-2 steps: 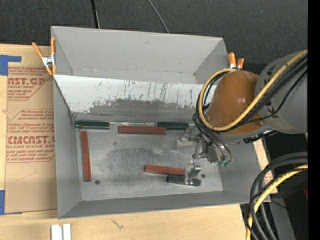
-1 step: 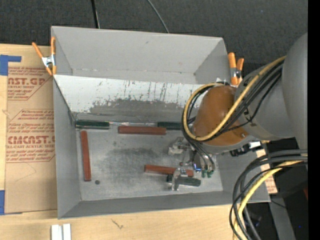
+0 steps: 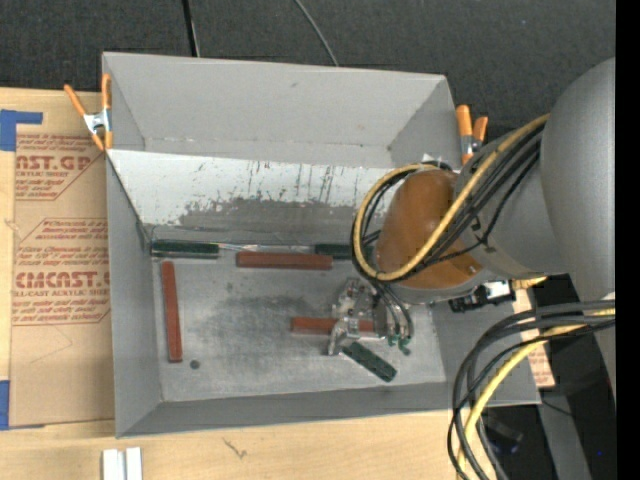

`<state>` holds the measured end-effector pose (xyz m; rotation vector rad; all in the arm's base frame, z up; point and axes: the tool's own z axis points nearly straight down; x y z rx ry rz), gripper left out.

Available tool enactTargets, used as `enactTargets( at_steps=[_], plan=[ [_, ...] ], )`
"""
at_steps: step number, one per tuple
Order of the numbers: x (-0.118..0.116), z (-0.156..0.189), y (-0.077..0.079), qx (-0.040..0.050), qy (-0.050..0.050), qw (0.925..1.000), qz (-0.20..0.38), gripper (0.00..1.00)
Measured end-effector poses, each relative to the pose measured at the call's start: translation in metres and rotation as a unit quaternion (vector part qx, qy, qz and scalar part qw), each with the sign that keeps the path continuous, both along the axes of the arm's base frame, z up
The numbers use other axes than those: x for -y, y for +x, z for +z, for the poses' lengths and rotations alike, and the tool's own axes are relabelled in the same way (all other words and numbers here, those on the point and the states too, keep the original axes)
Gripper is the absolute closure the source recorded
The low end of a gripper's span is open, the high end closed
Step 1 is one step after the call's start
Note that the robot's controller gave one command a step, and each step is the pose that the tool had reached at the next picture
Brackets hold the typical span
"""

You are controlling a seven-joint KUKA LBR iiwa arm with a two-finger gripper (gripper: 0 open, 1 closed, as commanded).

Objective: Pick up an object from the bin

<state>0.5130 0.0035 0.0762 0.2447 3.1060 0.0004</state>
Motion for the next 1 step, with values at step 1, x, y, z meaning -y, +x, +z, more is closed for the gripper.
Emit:
enactTargets(
  at_steps=[1],
  plan=[
    [0.0000, -0.0001, 0.0001, 0.0000, 0.000, 1.0000, 0.000, 1.00]
  ],
)
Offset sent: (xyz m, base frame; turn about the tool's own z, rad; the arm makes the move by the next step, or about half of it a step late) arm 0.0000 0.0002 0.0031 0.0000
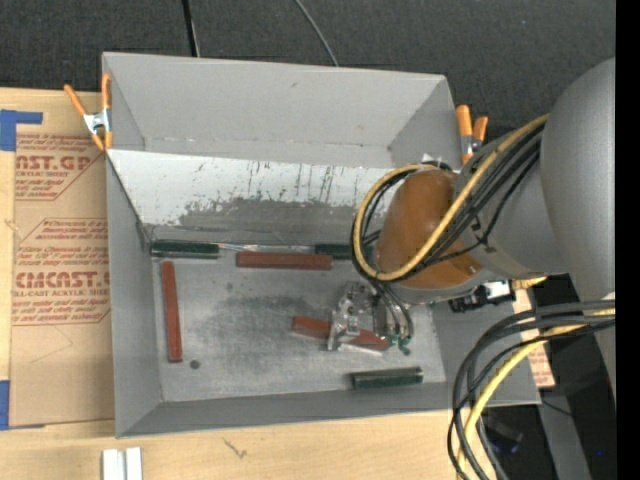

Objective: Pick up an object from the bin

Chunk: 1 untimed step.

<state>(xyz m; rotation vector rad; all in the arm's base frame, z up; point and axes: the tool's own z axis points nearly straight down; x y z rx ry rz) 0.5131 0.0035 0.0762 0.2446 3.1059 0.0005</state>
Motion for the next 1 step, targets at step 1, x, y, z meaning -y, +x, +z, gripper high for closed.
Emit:
enactTargets(
  at_steps=[1],
  plan=[
    [0.0000, 0.0006, 0.0003, -0.0014, 0.000, 1.0000, 0.000, 1.00]
  ],
)
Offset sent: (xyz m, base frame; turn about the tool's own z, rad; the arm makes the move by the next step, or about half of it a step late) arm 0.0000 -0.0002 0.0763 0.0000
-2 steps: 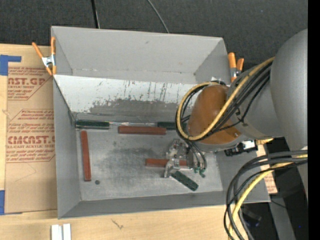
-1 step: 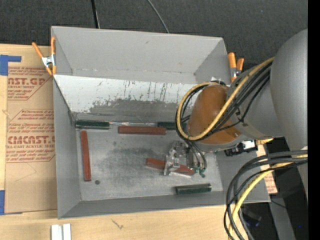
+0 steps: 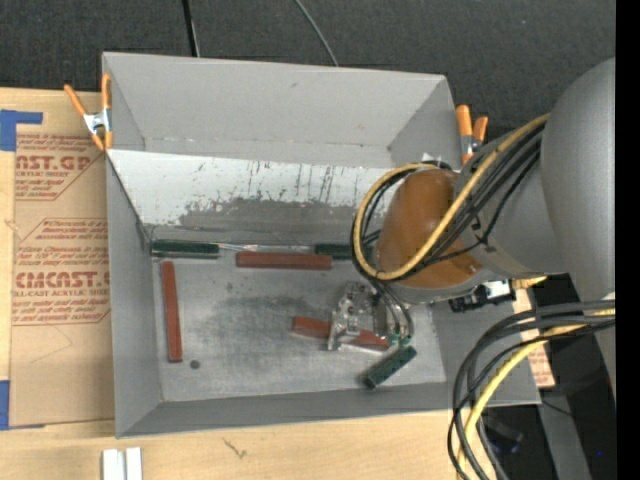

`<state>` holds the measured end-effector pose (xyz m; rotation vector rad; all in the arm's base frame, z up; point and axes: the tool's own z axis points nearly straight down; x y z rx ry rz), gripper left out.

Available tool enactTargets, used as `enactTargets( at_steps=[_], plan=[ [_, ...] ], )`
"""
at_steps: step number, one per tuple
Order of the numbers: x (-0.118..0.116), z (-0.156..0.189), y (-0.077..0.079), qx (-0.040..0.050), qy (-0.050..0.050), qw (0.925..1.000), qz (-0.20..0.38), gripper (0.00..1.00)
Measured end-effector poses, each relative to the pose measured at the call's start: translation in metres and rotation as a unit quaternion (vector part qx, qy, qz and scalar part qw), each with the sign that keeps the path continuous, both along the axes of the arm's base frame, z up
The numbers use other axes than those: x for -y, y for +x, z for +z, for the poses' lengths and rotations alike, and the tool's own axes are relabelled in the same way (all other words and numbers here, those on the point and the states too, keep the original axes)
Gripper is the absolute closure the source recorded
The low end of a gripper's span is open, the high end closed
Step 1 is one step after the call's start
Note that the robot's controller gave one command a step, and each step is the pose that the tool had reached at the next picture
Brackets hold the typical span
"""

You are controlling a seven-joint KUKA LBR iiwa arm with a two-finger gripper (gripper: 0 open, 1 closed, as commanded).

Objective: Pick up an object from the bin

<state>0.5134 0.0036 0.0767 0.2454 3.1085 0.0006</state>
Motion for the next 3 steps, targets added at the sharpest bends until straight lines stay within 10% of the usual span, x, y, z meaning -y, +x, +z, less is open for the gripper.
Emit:
enactTargets(
  at_steps=[3],
  plan=[
    [-0.001, 0.041, -0.004, -0.0122, 0.001, 0.9999, 0.001, 1.00]
  ],
)
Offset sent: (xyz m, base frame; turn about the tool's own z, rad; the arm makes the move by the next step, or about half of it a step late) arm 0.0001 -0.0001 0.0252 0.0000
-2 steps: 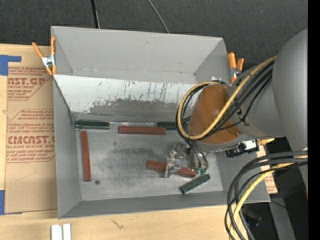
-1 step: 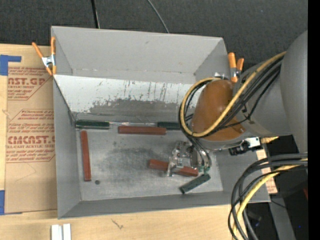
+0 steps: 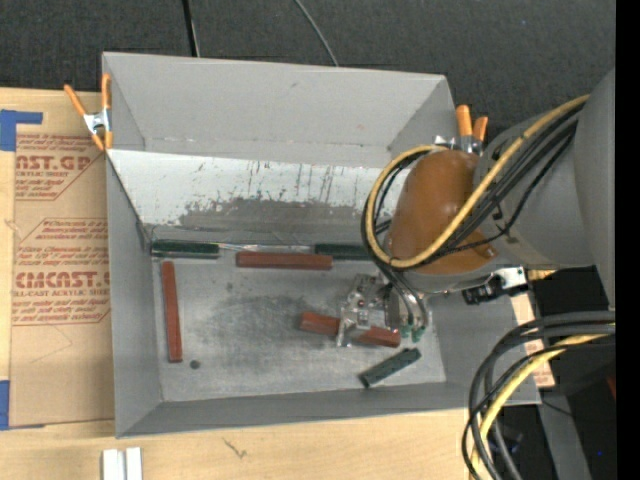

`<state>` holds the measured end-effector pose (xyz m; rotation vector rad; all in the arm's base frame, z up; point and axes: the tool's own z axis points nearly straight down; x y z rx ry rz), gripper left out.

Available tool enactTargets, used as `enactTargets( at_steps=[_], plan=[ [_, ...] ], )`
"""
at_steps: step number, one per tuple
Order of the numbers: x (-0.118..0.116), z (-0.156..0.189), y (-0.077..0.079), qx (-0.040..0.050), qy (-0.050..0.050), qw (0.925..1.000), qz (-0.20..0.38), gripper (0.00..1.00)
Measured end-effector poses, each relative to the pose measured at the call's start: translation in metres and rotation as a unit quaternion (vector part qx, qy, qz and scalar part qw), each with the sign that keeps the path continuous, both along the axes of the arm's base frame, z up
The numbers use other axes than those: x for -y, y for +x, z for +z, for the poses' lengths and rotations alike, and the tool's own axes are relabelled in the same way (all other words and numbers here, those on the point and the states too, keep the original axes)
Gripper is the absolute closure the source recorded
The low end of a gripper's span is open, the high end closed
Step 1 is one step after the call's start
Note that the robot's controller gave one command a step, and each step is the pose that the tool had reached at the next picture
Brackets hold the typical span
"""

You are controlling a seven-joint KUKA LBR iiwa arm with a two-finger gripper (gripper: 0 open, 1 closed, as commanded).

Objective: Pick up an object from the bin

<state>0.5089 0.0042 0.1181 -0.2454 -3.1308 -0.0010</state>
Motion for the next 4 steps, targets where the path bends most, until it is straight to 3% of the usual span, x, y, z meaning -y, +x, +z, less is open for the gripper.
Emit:
enactTargets(
  at_steps=[4],
  plan=[
    [0.000, 0.030, 0.000, -0.0014, 0.000, 1.0000, 0.000, 1.00]
  ],
)
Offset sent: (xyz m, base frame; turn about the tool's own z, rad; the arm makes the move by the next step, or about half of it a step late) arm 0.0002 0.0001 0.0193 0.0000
